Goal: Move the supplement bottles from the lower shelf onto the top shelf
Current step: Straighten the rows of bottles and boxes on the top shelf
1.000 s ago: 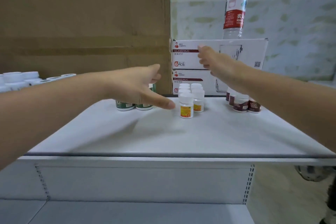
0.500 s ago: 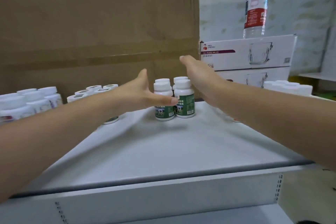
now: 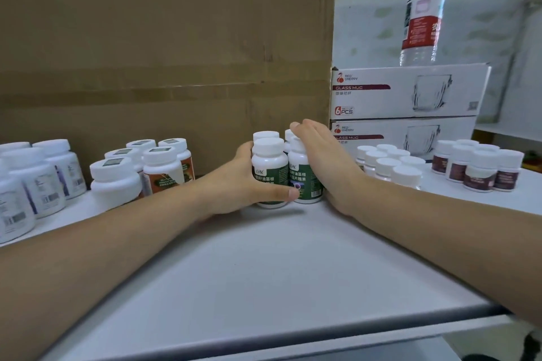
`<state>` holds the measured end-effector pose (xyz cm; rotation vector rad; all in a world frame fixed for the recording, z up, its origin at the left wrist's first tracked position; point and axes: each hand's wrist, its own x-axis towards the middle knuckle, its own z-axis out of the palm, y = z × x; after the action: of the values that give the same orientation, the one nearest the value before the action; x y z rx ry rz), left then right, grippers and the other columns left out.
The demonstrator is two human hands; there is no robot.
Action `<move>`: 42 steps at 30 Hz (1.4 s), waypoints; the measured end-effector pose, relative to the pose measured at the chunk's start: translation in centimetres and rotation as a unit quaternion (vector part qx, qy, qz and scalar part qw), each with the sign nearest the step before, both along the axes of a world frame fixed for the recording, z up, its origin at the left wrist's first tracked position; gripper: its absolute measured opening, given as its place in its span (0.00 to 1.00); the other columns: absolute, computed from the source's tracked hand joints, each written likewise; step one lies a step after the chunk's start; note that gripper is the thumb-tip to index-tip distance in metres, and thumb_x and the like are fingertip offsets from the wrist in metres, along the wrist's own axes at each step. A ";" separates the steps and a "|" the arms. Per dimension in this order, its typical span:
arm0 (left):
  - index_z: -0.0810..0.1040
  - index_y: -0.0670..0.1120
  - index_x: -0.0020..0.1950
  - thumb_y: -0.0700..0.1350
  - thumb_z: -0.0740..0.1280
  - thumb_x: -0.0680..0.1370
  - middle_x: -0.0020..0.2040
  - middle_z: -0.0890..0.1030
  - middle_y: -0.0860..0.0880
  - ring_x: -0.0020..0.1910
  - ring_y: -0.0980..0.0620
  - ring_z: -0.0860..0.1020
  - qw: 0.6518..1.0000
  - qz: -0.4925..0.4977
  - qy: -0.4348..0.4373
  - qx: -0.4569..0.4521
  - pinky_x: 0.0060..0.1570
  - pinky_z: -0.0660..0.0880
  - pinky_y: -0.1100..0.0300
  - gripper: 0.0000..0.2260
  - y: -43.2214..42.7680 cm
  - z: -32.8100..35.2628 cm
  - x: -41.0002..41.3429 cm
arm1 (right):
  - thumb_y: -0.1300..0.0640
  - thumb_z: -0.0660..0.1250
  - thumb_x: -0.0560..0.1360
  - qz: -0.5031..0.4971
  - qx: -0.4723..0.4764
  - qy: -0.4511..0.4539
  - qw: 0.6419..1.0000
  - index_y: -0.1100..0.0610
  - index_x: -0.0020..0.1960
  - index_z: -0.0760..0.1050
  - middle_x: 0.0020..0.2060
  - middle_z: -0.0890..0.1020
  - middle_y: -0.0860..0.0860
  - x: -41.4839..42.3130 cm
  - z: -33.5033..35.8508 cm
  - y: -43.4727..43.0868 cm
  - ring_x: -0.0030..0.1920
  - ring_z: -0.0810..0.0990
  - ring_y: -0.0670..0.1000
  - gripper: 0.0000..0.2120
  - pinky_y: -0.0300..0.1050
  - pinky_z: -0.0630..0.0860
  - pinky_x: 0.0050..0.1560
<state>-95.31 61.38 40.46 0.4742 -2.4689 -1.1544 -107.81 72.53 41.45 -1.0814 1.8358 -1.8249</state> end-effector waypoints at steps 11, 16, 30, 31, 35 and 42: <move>0.53 0.54 0.75 0.56 0.76 0.68 0.69 0.68 0.56 0.62 0.60 0.73 0.999 0.024 0.010 -0.047 0.54 0.72 0.67 0.43 0.4 0.1 0.5 | 0.35 0.61 0.65 0.014 0.001 0.006 1.000 0.40 0.67 0.67 0.61 0.75 0.43 -0.2 -0.2 -0.7 0.60 0.75 0.47 0.32 0.51 0.70 0.65; 0.57 0.58 0.72 0.54 0.76 0.69 0.73 0.62 0.55 0.65 0.59 0.71 0.999 -0.006 0.007 -0.046 0.61 0.69 0.63 0.38 0.1 0.2 0.2 | 0.39 0.61 0.73 0.018 0.001 0.000 1.000 0.42 0.68 0.66 0.60 0.74 0.44 -0.3 -0.2 -0.4 0.59 0.75 0.47 0.25 0.51 0.71 0.65; 0.46 0.51 0.79 0.69 0.79 0.48 0.70 0.71 0.57 0.67 0.55 0.72 0.997 0.050 -0.024 -0.055 0.68 0.69 0.52 0.69 -0.2 1.3 1.0 | 0.37 0.57 0.73 -0.044 0.020 0.074 0.996 0.49 0.75 0.60 0.71 0.66 0.47 0.6 1.7 0.5 0.69 0.66 0.51 0.33 0.56 0.64 0.69; 0.42 0.48 0.79 0.69 0.78 0.48 0.72 0.68 0.55 0.70 0.54 0.68 0.995 0.069 -0.022 -0.074 0.70 0.66 0.52 0.70 0.2 2.1 1.4 | 0.38 0.56 0.75 -0.051 0.017 0.095 0.994 0.50 0.75 0.60 0.72 0.66 0.48 0.7 2.5 0.9 0.70 0.66 0.52 0.32 0.54 0.63 0.69; 0.39 0.48 0.79 0.71 0.74 0.51 0.80 0.51 0.49 0.78 0.53 0.55 0.980 0.096 0.001 -0.177 0.75 0.57 0.53 0.68 3.3 6.1 3.0 | 0.42 0.55 0.78 -0.046 0.025 0.160 0.986 0.54 0.73 0.63 0.69 0.69 0.50 0.1 7.1 3.6 0.70 0.66 0.53 0.27 0.51 0.63 0.67; 0.48 0.48 0.79 0.63 0.78 0.58 0.76 0.63 0.55 0.70 0.63 0.66 0.983 -0.008 0.046 -0.177 0.71 0.63 0.61 0.60 11.9 7.3 1.1 | 0.49 0.62 0.77 -0.078 0.002 0.175 0.981 0.53 0.57 0.74 0.62 0.75 0.49 -5.9 7.9 10.3 0.64 0.71 0.51 0.12 0.56 0.64 0.70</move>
<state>-94.24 73.31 47.75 0.2911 -2.5238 -0.7008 -113.72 82.79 49.39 -1.3638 2.1764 -1.8036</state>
